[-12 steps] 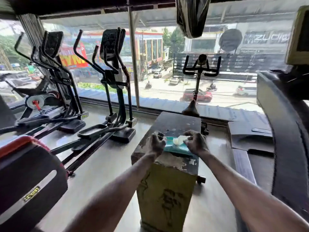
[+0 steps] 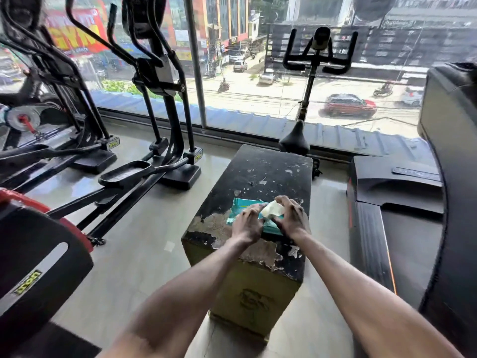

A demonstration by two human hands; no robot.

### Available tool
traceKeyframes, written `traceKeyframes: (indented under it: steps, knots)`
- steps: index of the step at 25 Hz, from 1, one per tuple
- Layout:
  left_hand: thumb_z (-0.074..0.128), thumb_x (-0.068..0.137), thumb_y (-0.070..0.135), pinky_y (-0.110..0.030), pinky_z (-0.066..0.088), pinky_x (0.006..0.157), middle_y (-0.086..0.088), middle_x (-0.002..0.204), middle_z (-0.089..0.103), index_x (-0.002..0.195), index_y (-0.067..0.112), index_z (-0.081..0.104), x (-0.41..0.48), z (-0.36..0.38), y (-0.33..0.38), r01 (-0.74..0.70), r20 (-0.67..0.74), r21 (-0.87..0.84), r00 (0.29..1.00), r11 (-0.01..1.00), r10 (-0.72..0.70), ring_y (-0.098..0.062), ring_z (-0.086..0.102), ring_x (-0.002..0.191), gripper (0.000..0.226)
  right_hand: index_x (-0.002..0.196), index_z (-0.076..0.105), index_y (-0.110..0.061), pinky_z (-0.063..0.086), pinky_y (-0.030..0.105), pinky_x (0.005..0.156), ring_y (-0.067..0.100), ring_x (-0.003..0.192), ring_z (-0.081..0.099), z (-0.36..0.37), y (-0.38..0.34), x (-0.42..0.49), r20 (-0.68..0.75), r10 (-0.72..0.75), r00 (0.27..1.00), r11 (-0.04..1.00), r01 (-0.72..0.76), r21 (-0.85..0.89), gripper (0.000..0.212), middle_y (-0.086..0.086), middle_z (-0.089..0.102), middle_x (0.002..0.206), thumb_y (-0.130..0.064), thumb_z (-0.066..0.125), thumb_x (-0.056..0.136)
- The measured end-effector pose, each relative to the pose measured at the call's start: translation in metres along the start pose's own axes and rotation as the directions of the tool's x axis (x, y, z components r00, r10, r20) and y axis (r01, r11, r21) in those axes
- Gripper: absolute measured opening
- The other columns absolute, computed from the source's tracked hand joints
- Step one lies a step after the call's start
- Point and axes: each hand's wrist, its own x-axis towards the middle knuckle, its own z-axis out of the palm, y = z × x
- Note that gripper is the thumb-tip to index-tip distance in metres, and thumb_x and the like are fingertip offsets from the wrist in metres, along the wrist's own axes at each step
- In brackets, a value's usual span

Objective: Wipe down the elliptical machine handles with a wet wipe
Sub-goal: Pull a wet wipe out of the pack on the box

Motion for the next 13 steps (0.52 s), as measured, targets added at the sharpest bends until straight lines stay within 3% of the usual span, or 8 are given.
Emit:
traceKeyframes:
  steps: [4, 8, 10, 12, 13]
  knots:
    - [0.056, 0.100, 0.022, -0.036, 0.049, 0.096, -0.004, 0.136, 0.063, 0.136, 0.025, 0.057, 0.006, 0.009, -0.001, 0.077, -0.071, 0.030, 0.995, 0.997, -0.074, -0.024, 0.060, 0.120, 0.036, 0.099, 0.072, -0.013, 0.046, 0.032, 0.084, 0.030, 0.104, 0.066, -0.005, 0.012, 0.018, -0.041, -0.010, 0.999, 0.999, 0.012, 0.039, 0.019, 0.009, 0.073, 0.110, -0.029, 0.071, 0.088]
    - [0.057, 0.101, 0.026, -0.026, 0.047, 0.071, -0.006, 0.121, 0.072, 0.124, 0.021, 0.064, 0.010, 0.017, -0.006, 0.126, -0.160, 0.033, 0.980, 0.991, -0.119, -0.021, 0.069, 0.101, 0.024, 0.088, 0.068, -0.018, 0.057, 0.040, 0.084, 0.024, 0.088, 0.072, -0.015, 0.022, 0.024, -0.009, -0.030, 1.000, 0.973, 0.032, 0.227, 0.009, 0.005, 0.076, 0.093, -0.023, 0.075, 0.085]
    - [0.057, 0.101, 0.027, -0.024, 0.045, 0.068, -0.007, 0.116, 0.073, 0.120, 0.019, 0.065, 0.010, 0.019, -0.005, 0.133, -0.173, 0.020, 0.977, 0.991, -0.128, -0.021, 0.070, 0.096, 0.022, 0.083, 0.063, -0.020, 0.058, 0.039, 0.079, 0.018, 0.083, 0.070, -0.020, 0.024, 0.024, -0.016, -0.049, 0.999, 0.958, 0.052, 0.283, 0.013, 0.000, 0.073, 0.087, -0.020, 0.075, 0.085]
    - [0.056, 0.101, 0.025, -0.028, 0.052, 0.071, -0.009, 0.113, 0.074, 0.117, 0.017, 0.065, 0.010, 0.021, -0.003, 0.136, -0.184, -0.001, 0.974, 0.991, -0.134, -0.023, 0.070, 0.093, 0.020, 0.083, 0.059, -0.018, 0.051, 0.029, 0.073, 0.015, 0.083, 0.066, -0.023, 0.021, 0.023, -0.048, -0.045, 0.998, 0.950, 0.058, 0.306, 0.016, -0.002, 0.069, 0.087, -0.017, 0.074, 0.087]
    - [0.055, 0.101, 0.024, -0.032, 0.055, 0.074, -0.010, 0.113, 0.074, 0.117, 0.017, 0.064, 0.011, 0.021, -0.003, 0.134, -0.188, -0.013, 0.973, 0.991, -0.134, -0.026, 0.070, 0.094, 0.020, 0.083, 0.057, -0.019, 0.053, 0.030, 0.074, 0.017, 0.084, 0.068, -0.021, 0.021, 0.024, -0.056, -0.036, 0.998, 0.939, 0.053, 0.340, 0.018, -0.001, 0.069, 0.088, -0.016, 0.074, 0.087]
